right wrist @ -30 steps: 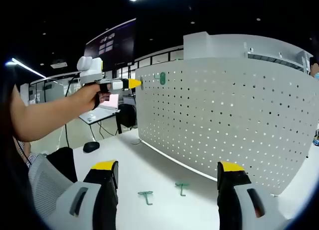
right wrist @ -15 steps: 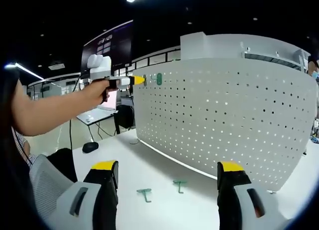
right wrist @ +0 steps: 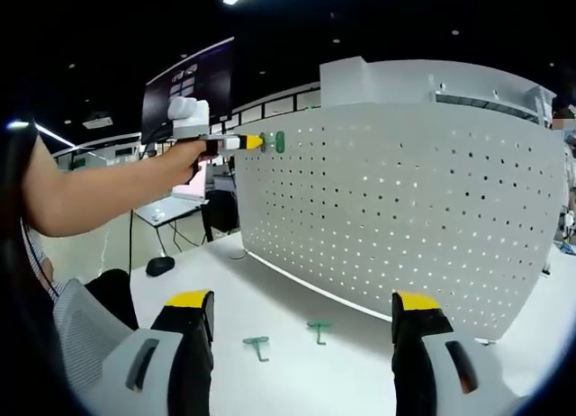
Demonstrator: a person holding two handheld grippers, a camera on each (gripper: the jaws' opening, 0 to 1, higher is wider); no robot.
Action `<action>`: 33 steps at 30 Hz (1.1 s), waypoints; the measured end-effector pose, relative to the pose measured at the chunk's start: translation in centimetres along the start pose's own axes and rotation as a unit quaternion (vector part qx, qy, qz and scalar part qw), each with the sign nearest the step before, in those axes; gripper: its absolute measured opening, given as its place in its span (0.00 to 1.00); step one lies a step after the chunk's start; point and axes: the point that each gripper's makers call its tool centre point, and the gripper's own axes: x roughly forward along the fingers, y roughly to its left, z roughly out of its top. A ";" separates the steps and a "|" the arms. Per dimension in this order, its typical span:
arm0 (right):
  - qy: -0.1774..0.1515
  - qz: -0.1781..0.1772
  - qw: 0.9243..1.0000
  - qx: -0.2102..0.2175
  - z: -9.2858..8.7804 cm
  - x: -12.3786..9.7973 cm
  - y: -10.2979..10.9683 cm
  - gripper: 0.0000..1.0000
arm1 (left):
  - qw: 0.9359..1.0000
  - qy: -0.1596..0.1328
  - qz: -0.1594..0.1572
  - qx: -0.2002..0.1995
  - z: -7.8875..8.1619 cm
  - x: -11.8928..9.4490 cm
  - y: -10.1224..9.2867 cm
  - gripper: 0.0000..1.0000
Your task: Insert the hook assembly into the mounting plate slot until the hook locks in place.
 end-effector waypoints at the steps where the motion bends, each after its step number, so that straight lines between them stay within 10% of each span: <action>1: 0.000 -0.001 1.000 0.000 0.0 0.0 -0.1 0.79 | 1.000 -0.001 0.001 -0.001 0.0 0.0 0.1 0.03; 33: 0.007 0.001 1.000 0.006 -0.5 0.2 -0.1 0.78 | 0.998 -0.036 0.022 0.054 0.3 0.5 0.3 0.03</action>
